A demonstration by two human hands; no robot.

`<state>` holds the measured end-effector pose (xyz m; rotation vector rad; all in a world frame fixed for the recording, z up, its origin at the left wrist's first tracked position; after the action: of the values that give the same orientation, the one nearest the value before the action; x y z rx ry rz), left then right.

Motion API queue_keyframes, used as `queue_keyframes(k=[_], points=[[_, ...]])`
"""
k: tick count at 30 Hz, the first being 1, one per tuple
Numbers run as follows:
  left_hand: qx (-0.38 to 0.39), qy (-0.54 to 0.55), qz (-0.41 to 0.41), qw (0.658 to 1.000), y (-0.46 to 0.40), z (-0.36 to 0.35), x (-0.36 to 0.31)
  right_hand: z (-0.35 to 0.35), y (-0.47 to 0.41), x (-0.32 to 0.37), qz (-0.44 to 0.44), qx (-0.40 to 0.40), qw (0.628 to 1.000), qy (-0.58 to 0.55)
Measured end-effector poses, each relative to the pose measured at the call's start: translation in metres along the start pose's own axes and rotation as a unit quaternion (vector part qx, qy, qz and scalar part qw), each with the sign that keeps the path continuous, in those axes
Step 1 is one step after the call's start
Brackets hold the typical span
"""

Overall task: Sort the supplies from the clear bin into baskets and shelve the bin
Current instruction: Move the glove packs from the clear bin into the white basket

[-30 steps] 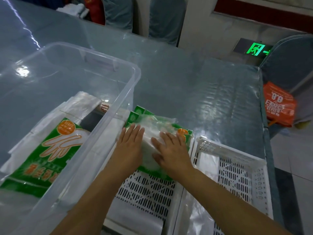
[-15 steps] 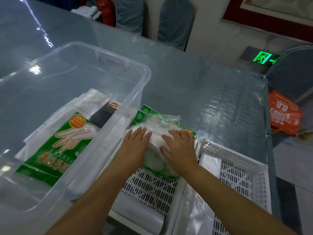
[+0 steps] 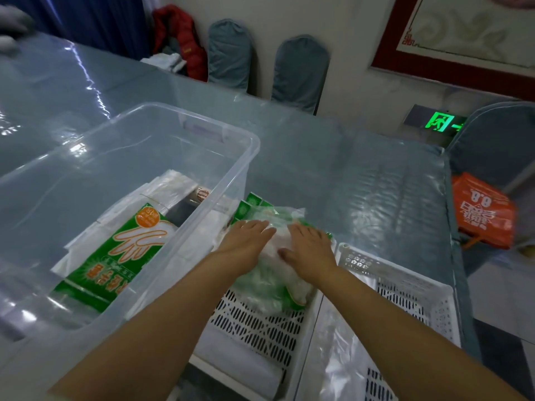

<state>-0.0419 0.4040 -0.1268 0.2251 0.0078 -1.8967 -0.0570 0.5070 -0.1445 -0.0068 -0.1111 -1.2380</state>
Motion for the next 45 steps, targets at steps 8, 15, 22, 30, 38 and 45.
queue_keyframes(k=[8,15,22,30,38,45], points=[[-0.042,0.028,0.015,0.999,-0.016,-0.011,0.016,-0.004,-0.015,0.001,0.004,-0.027,0.996,0.09],[-0.068,-0.004,-0.007,0.998,-0.016,0.0,0.011,0.027,-0.005,0.0,0.012,-0.151,0.988,-0.043],[-0.11,0.043,-0.057,0.991,-0.01,0.029,-0.007,0.045,0.011,-0.001,0.035,-0.094,0.986,-0.135],[-0.027,0.036,0.02,0.999,-0.009,0.044,-0.002,0.036,0.023,0.021,0.06,-0.047,0.996,-0.056],[0.056,0.105,0.217,0.969,0.008,0.014,0.048,0.037,-0.026,-0.023,-0.091,0.023,0.957,-0.274],[-0.27,0.177,0.111,0.94,0.026,0.044,0.029,0.006,-0.027,-0.036,-0.18,0.026,0.958,-0.224]])
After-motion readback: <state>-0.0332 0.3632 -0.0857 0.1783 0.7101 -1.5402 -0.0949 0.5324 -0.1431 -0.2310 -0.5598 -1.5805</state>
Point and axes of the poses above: each hand's wrist, its own y-axis away from the middle knuckle, its own z-axis out of the back of the hand, x = y × z, the point moved 10 cm from there along -y, towards the middle knuckle, and after that the axes turned 8 degrees about y, right-handed, at the moved point
